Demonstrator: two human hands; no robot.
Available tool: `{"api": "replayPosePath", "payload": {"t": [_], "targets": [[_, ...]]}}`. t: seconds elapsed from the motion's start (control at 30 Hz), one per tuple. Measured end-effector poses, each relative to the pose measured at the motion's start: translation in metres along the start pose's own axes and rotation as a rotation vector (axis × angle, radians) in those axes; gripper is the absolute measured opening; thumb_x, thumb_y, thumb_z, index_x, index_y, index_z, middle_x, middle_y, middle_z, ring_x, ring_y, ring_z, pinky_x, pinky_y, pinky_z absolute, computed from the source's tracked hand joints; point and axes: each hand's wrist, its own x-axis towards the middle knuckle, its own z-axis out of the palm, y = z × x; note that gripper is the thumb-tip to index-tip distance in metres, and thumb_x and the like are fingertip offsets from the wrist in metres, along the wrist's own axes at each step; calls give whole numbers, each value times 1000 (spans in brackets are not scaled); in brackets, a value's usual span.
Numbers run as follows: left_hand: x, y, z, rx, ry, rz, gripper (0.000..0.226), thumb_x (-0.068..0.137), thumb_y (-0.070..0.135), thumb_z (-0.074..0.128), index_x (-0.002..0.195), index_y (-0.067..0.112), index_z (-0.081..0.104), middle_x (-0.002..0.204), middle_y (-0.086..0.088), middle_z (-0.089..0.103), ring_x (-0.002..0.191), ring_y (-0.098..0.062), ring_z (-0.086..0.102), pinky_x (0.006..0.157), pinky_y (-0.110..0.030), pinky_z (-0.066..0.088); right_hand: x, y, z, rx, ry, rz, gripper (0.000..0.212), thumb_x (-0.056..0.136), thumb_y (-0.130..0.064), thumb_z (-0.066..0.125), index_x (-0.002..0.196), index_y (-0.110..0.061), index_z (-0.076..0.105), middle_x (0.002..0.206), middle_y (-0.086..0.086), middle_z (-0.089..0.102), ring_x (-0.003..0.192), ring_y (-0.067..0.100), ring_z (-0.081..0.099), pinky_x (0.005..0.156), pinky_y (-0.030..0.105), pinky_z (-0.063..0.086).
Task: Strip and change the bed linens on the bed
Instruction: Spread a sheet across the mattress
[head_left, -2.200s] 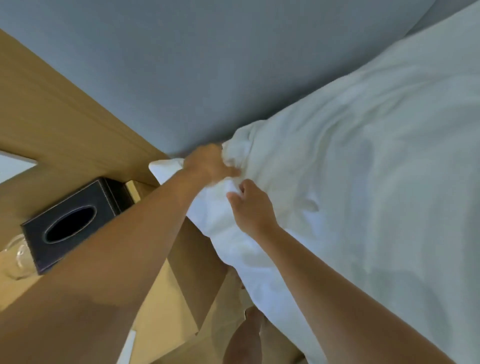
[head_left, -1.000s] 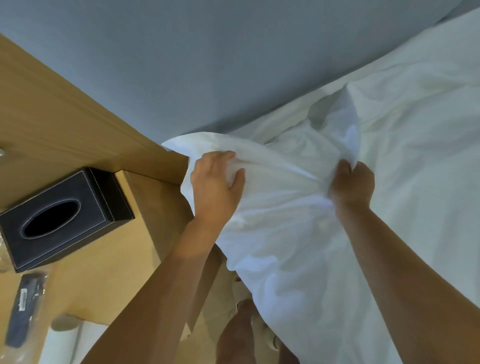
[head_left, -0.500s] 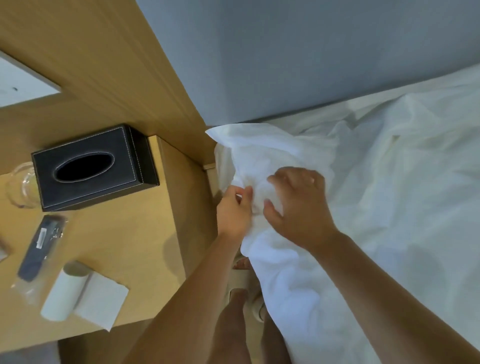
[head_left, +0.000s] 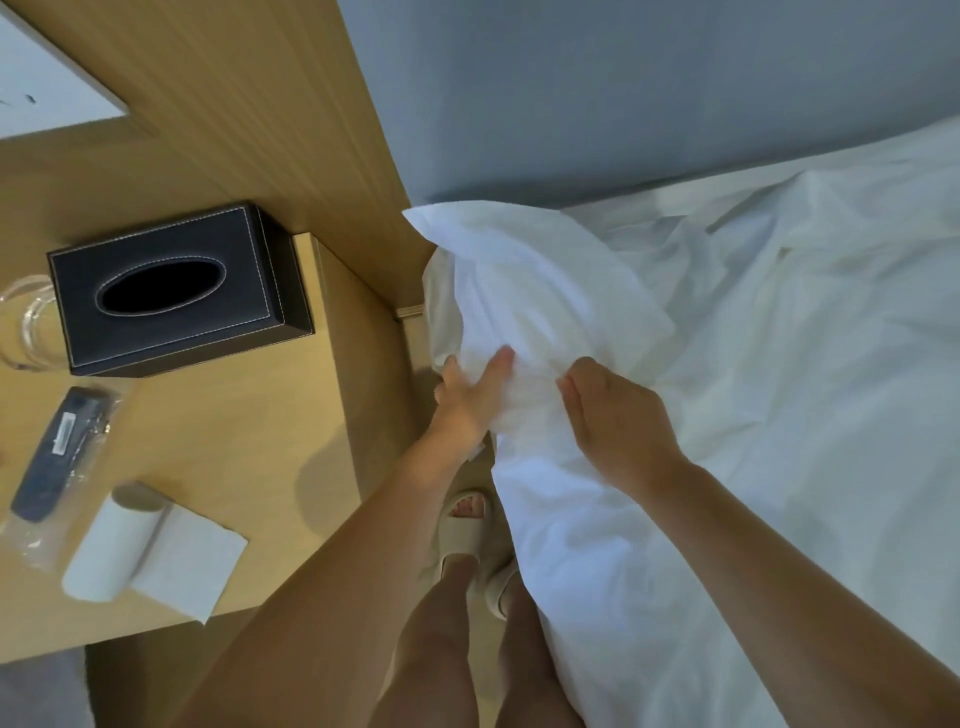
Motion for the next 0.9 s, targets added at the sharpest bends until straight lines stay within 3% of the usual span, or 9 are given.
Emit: {"api": "replayPosePath", "payload": {"t": [0.07,0.13,0.2,0.33,0.43,0.53,0.7,0.83,0.9], "targets": [[1,3,-4,-72,15,33,74,80,61,59,135,14,41,119,-3,56,106,-24,58,88,-38,49,-3,3,-6,-74,56,-56,31,92,-19,46,68,-2,54,51,6,50,38,23,48,38,20,25],[0,2,-6,-129,67,162,38,86,48,60,109,18,59,103,0,65,98,-22,62,86,-36,52,-4,0,-9,-127,87,-105,33,91,-21,40,66,-4,55,53,6,51,42,22,49,40,18,25],[-10,-1,-6,-193,91,233,12,92,34,57,86,25,61,86,5,66,87,-19,65,75,-29,53,-1,-4,-10,-98,114,-84,35,91,-23,39,63,-6,52,49,5,47,40,21,43,39,18,22],[-37,-37,4,-21,-44,217,43,98,28,48,57,15,49,55,2,48,55,-17,47,56,-29,37,13,-11,-10,30,111,-85,39,87,-30,41,52,-13,36,41,2,36,38,17,29,41,16,14],[-56,-64,8,143,-62,243,47,99,34,41,54,22,44,50,8,44,52,-11,43,58,-30,36,16,-8,-4,2,-8,-146,44,87,-29,50,50,-15,30,41,1,32,39,19,31,44,16,12],[-60,-69,-1,59,128,305,45,99,40,42,56,29,49,49,15,51,51,-1,47,53,-22,36,10,9,1,-95,-193,-68,50,93,-35,46,49,-17,30,45,0,39,45,22,40,45,24,19],[-49,-48,-5,8,151,313,49,100,43,34,69,8,49,58,11,47,54,-3,44,55,-19,36,-9,43,-4,-183,-451,199,50,91,-56,29,56,-22,42,57,-4,45,63,23,46,59,29,32],[-56,-51,7,207,111,413,41,101,37,34,71,16,51,57,12,52,55,-1,50,52,-16,37,-10,46,0,-141,-470,263,49,90,-56,33,57,-22,44,57,-6,46,59,20,46,58,29,31],[-61,-64,13,410,36,341,39,102,32,32,88,8,59,75,-3,62,76,-19,60,67,-31,47,-5,44,4,-97,-419,259,45,90,-53,37,59,-21,43,56,-7,47,52,14,42,53,28,29]]}}
